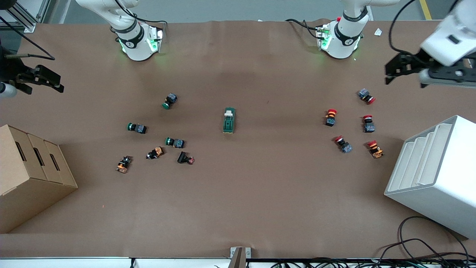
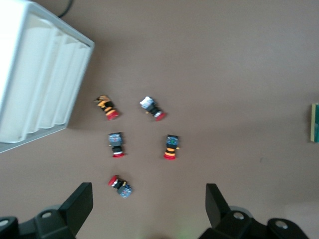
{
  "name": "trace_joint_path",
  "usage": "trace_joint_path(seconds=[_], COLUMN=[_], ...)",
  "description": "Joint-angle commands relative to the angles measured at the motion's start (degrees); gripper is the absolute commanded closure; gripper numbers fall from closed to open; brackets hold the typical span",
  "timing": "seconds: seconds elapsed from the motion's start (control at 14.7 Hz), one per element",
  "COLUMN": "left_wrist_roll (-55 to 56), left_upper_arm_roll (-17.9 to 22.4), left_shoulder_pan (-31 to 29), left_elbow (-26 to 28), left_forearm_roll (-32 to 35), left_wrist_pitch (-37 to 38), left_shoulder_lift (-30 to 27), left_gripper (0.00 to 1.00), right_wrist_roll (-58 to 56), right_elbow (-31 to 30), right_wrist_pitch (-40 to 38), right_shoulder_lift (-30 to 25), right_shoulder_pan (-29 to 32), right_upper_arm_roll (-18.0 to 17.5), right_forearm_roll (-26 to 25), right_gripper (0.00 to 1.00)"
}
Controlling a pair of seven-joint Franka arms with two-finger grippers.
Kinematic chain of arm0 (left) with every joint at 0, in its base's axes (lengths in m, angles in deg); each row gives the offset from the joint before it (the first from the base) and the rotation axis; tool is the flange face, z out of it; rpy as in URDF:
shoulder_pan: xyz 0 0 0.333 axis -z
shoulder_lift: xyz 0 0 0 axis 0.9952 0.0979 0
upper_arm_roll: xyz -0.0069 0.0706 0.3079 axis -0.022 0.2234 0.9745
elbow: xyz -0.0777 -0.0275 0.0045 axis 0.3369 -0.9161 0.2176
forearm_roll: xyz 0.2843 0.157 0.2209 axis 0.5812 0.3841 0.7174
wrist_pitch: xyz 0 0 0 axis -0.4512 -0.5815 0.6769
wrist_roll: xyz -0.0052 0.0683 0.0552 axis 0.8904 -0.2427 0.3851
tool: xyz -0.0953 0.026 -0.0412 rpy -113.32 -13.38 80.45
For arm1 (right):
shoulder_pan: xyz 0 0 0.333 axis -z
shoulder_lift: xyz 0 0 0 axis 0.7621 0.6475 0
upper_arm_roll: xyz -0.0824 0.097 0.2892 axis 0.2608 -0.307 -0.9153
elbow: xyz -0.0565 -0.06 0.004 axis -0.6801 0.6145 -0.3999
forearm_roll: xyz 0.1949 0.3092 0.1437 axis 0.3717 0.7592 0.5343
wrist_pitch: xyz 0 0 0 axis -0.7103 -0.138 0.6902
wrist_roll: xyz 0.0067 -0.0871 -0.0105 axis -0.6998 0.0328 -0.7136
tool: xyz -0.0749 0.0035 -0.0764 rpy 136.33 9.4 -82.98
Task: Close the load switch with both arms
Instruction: 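Move the left and right grippers toward the green load switch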
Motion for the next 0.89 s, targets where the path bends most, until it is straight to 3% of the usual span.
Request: trace_joint_path(seconds=[0.0, 0.2, 0.41, 0.61, 0.82], left_wrist_roll=[5.96, 21.77, 38.28, 55.69, 75.9], left_upper_arm_roll=[-6.25, -15.56, -25.58, -35.26, -38.27], left_shoulder_pan=[0.23, 0.4, 0.49, 0.84, 6.62], left_elbow=[3.9, 10.05, 17.08, 21.84, 22.02], left_forearm_roll=[0.75, 0.74, 0.92, 8.97, 22.57], left_wrist_pitch=[-3.17, -11.69, -23.99, -34.37, -39.75], left_shoulder_lift=[-0.13, 0.48, 2.58, 8.11, 17.76], left_gripper=[0.0, 0.0, 0.0, 0.0, 0.0], right_wrist_roll=[-0.54, -1.33, 2.51, 30.22, 48.9], right_elbow=[1.62, 3.46, 2.87, -0.12, -0.83], right_wrist_pitch=[-2.53, -2.01, -2.89, 1.13, 5.98], right_shoulder_lift=[1.95, 7.57, 8.56, 10.48, 14.43], right_shoulder_pan=[1.33, 1.59, -0.94, -8.92, -16.14], right_upper_arm_roll=[-0.42, -0.34, -0.51, -0.6, -0.69], right_forearm_roll=[0.58, -0.56, -0.39, 2.94, 7.77], right_gripper=[0.0, 0.0, 0.0, 0.0, 0.0])
